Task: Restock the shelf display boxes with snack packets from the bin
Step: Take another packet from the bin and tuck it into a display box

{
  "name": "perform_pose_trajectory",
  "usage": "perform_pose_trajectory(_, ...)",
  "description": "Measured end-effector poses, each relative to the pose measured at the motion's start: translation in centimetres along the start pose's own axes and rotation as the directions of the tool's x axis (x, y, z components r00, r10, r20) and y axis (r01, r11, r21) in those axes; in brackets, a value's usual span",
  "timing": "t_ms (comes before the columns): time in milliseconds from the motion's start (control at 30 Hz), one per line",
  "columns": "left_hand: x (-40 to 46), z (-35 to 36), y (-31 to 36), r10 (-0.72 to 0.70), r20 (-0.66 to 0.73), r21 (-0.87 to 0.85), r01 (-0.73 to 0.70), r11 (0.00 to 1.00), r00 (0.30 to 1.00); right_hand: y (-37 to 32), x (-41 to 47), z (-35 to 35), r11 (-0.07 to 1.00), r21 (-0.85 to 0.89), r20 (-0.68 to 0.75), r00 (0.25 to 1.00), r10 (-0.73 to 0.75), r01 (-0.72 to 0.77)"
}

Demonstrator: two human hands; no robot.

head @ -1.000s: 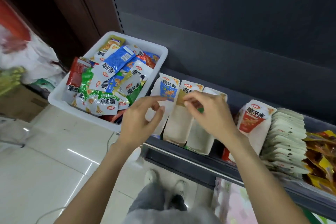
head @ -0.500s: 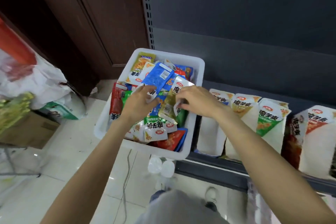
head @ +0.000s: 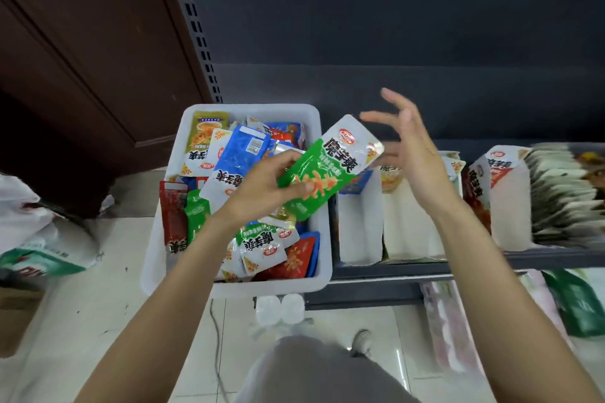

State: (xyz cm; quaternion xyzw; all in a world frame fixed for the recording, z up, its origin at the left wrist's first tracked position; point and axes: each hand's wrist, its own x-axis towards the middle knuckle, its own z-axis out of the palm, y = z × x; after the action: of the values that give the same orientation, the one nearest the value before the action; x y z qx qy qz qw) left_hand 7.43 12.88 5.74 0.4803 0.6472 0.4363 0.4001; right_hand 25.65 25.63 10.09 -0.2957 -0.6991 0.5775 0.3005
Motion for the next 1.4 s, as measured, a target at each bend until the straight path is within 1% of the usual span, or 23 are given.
perform_pose_trajectory(33, 0.3, 0.7, 0.1, 0.019, -0.025, 0.081, -0.017, 0.997, 1.0, 0.6, -0.5, -0.7, 0.997, -0.037, -0.055, 0.997, 0.058, -0.06)
perform_pose_trajectory(100, 0.5, 3.0, 0.8, 0.085, -0.035, 0.229, -0.075, 0.971, 0.996, 2.2, -1.9, -2.6, 0.983, -0.141, -0.07, 0.991, 0.112, -0.121)
perform_pose_trajectory(167, 0.7, 6.0, 1.8, 0.174, -0.026, 0.37, -0.152, 0.917, 0.984, 3.1, -3.4, -5.2, 0.977, -0.186, -0.061, 0.994, 0.093, -0.103)
perform_pose_trajectory(200, 0.9, 7.6, 2.4, 0.217, -0.026, 0.404, -0.188, 0.895, 0.976, 3.2, -4.3, -6.6, 0.981, -0.178, -0.073, 0.995, 0.072, -0.084)
perform_pose_trajectory(267, 1.8, 10.7, 3.2, 0.291, -0.028, 0.371, -0.26, 0.891, 0.956, 3.1, -5.9, -9.7, 0.988, -0.147, -0.114, 0.993, 0.021, -0.038)
perform_pose_trajectory(333, 3.2, 13.6, 3.6, 0.317, -0.043, 0.332, -0.286, 0.899, 0.947, 2.8, -7.2, -12.8, 0.987, -0.161, -0.178, 0.983, -0.038, 0.009)
perform_pose_trajectory(400, 4.5, 15.8, 3.5, 0.293, -0.127, 0.321, -0.241, 0.916, 0.948, 2.6, -8.1, -15.6, 0.968, -0.248, -0.249, 0.962, -0.11, 0.047)
perform_pose_trajectory(467, 5.7, 17.5, 3.0, 0.227, -0.211, 0.315, -0.153, 0.937, 0.951, 2.6, -8.5, -18.0, 0.944, -0.32, -0.294, 0.939, -0.18, 0.08)
perform_pose_trajectory(533, 6.5, 19.0, 2.2, 0.155, -0.243, 0.324, -0.07, 0.944, 0.958, 2.9, -8.4, -19.5, 0.931, -0.356, -0.306, 0.932, -0.194, 0.077)
perform_pose_trajectory(633, 7.2, 21.1, 1.2, 0.048, -0.233, 0.336, 0.034, 0.941, 0.971, 4.4, -7.1, -20.1, 0.902, -0.429, -0.243, 0.956, -0.166, 0.047)
perform_pose_trajectory(733, 7.7, 22.7, 0.6, -0.012, -0.228, 0.338, 0.091, 0.937, 0.974, 6.6, -5.1, -19.3, 0.857, -0.514, -0.13, 0.983, -0.13, 0.046)
perform_pose_trajectory(800, 8.1, 23.3, 0.3, -0.042, -0.241, 0.35, 0.127, 0.928, 0.97, 7.9, -3.9, -18.4, 0.799, -0.593, -0.035, 0.989, -0.141, 0.093)
perform_pose_trajectory(867, 8.3, 23.7, 0.2, -0.071, -0.251, 0.357, 0.161, 0.92, 0.965, 8.8, -2.9, -17.5, 0.707, -0.695, 0.037, 0.988, -0.15, 0.133)
perform_pose_trajectory(933, 8.3, 24.1, 0.2, -0.078, -0.254, 0.353, 0.167, 0.921, 0.964, 9.6, -2.3, -17.1, 0.602, -0.785, 0.075, 0.987, -0.143, 0.147)
perform_pose_trajectory(1000, 8.2, 24.2, 0.1, -0.079, -0.258, 0.343, 0.168, 0.924, 0.963, 10.2, -2.0, -17.0, 0.535, -0.829, 0.104, 0.984, -0.143, 0.166)
perform_pose_trajectory(1133, 8.1, 24.1, 0.0, -0.08, -0.266, 0.317, 0.166, 0.934, 0.961, 11.1, -1.7, -17.0, 0.504, -0.832, 0.148, 0.969, -0.2, 0.231)
perform_pose_trajectory(1300, 8.1, 23.9, 0.2, -0.069, -0.258, 0.306, 0.149, 0.94, 0.964, 12.2, -1.4, -17.2, 0.428, -0.875, 0.09, 0.944, -0.318, 0.228)
perform_pose_trajectory(1333, 8.1, 23.9, 0.2, -0.072, -0.257, 0.299, 0.15, 0.943, 0.964, 12.4, -1.4, -17.3, 0.428, -0.874, 0.081, 0.938, -0.338, 0.23)
perform_pose_trajectory(1400, 8.1, 23.7, 0.1, -0.08, -0.249, 0.276, 0.15, 0.949, 0.965, 12.5, -1.2, -17.4, 0.472, -0.843, 0.081, 0.928, -0.363, 0.258)
